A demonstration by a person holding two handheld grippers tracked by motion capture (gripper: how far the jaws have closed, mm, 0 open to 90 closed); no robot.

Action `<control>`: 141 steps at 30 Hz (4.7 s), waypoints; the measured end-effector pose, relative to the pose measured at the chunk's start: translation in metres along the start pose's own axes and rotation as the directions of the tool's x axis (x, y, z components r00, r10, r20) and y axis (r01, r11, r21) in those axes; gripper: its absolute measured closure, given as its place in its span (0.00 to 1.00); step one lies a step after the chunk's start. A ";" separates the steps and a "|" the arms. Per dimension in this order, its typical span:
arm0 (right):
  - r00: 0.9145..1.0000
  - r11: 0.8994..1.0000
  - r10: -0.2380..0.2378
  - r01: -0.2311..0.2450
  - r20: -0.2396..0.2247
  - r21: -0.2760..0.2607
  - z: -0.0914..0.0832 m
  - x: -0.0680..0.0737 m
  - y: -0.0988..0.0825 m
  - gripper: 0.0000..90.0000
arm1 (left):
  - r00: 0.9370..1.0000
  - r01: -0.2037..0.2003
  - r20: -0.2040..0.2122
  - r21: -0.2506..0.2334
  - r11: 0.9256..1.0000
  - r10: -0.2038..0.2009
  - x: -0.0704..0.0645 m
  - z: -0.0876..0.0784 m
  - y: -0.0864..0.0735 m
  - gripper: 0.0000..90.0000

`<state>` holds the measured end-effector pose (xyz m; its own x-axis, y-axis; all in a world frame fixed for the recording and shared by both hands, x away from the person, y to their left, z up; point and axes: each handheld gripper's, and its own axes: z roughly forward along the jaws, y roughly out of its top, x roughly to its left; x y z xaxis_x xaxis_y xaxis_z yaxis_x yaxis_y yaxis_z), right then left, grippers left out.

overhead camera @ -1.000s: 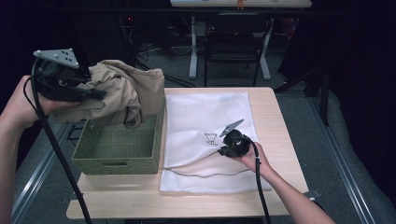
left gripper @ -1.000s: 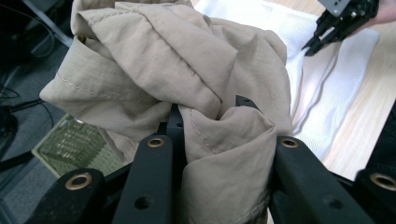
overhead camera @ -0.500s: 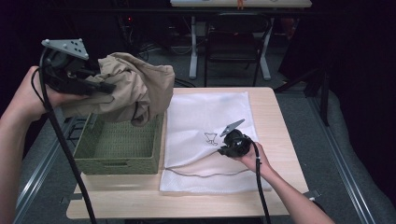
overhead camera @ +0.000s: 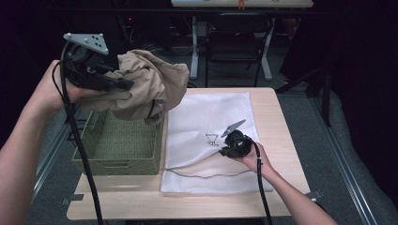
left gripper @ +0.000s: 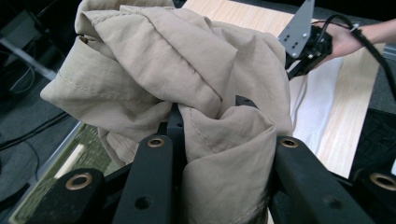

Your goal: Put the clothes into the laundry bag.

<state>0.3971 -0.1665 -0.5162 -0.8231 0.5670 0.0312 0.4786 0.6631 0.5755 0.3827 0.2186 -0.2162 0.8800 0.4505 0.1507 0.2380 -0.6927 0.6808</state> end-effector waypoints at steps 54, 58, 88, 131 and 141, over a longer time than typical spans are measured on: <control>0.998 0.999 0.050 -0.050 0.026 -0.001 0.001 -0.004 0.000 0.97 | 0.979 0.147 0.124 0.137 0.980 -0.164 -0.057 0.105 -0.015 0.79; 0.997 0.998 0.064 -0.064 0.033 -0.005 0.002 -0.005 0.000 0.97 | 0.976 0.141 0.140 0.179 0.974 -0.167 -0.069 0.120 -0.022 0.79; 0.995 0.995 0.097 -0.097 -0.005 -0.018 0.000 -0.001 0.000 0.97 | 0.972 0.117 0.155 0.337 0.934 -0.178 -0.161 0.307 -0.081 0.51; 0.994 0.994 0.104 -0.105 -0.022 -0.021 -0.003 0.000 0.005 0.97 | 0.985 0.150 0.067 0.084 0.985 -0.156 -0.177 0.284 -0.069 0.38; 0.993 0.993 0.112 -0.114 -0.032 -0.040 -0.006 0.000 0.006 0.97 | 0.986 0.113 0.106 0.164 0.980 -0.131 -0.177 0.321 -0.087 0.77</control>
<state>0.3981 -0.1657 -0.5075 -0.7734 0.6222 0.1216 0.5564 0.5743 0.6005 0.3382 0.0183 -0.5325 0.8797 0.4752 -0.0166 0.3998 -0.7204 0.5667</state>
